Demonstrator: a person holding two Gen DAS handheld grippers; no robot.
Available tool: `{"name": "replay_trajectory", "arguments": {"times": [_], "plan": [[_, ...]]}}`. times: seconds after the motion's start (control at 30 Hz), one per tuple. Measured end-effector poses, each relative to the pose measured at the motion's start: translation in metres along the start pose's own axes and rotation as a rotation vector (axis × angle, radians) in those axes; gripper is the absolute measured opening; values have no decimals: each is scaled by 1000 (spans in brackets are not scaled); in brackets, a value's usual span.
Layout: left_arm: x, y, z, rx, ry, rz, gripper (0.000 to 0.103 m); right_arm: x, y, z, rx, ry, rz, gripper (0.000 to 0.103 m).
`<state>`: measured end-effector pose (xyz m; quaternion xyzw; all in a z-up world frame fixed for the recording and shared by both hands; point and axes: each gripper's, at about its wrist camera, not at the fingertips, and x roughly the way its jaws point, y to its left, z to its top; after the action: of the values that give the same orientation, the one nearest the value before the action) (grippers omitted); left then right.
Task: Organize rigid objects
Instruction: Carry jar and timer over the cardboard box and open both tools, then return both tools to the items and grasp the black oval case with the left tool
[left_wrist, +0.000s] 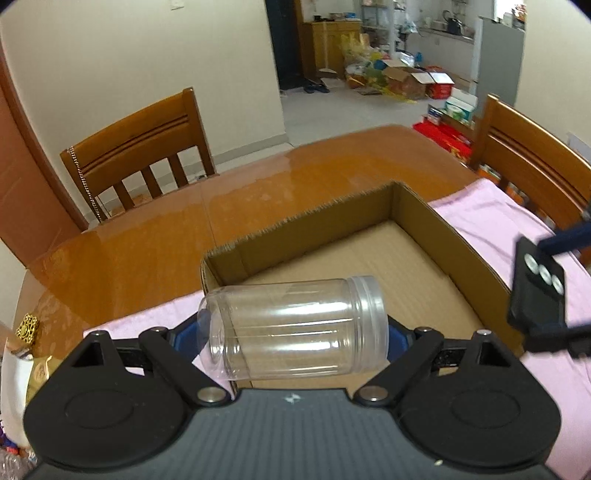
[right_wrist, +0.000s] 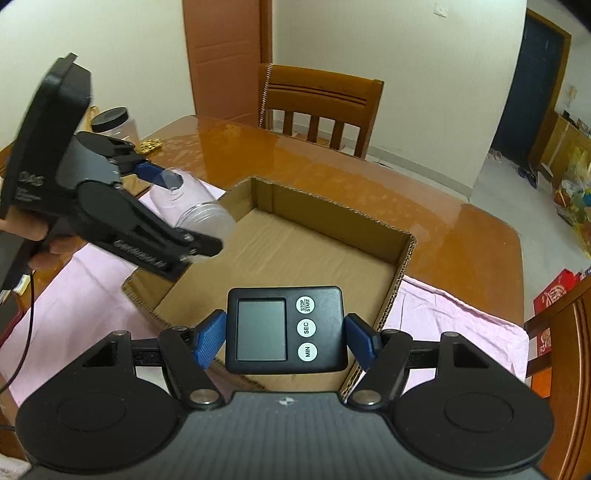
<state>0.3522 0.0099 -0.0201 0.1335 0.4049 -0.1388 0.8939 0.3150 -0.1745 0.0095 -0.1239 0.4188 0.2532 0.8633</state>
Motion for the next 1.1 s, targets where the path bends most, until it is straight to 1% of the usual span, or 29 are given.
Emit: {"name": "replay_trajectory", "arguments": {"times": [0.03, 0.13, 0.2, 0.3, 0.37, 0.43, 0.53, 0.77, 0.87, 0.93, 1.03, 1.07, 1.1], "plan": [[5, 1, 3, -13, -12, 16, 92, 3, -2, 1, 1, 2, -2, 74], [20, 6, 10, -37, -24, 49, 99, 10, -6, 3, 7, 9, -5, 74], [24, 10, 12, -64, -18, 64, 99, 14, -8, 3, 15, 13, -5, 74], [19, 15, 9, -103, -33, 56, 99, 20, -11, 5, 26, 18, -5, 74], [12, 16, 6, -104, -38, 58, 99, 22, -11, 6, 26, 20, -8, 74], [1, 16, 0, -108, -43, 82, 99, 24, -13, 7, 23, 25, -16, 74], [-17, 18, -9, -131, -64, 117, 101, 32, -16, 13, 32, 28, -18, 74], [-60, 20, -46, -199, -98, 168, 102, 63, -26, 28, 82, 57, -23, 74], [-71, 22, -61, -239, -93, 187, 102, 79, -28, 34, 104, 79, -31, 74], [-76, 25, -72, -277, -73, 198, 102, 90, -30, 39, 106, 86, -38, 74], [-81, 30, -89, -324, -57, 212, 102, 99, -31, 45, 107, 63, -51, 74], [-82, 30, -94, -333, -45, 214, 102, 101, -33, 48, 115, 51, -60, 77], [-83, 31, -99, -338, -39, 215, 102, 101, -34, 50, 127, 41, -62, 82]]}}
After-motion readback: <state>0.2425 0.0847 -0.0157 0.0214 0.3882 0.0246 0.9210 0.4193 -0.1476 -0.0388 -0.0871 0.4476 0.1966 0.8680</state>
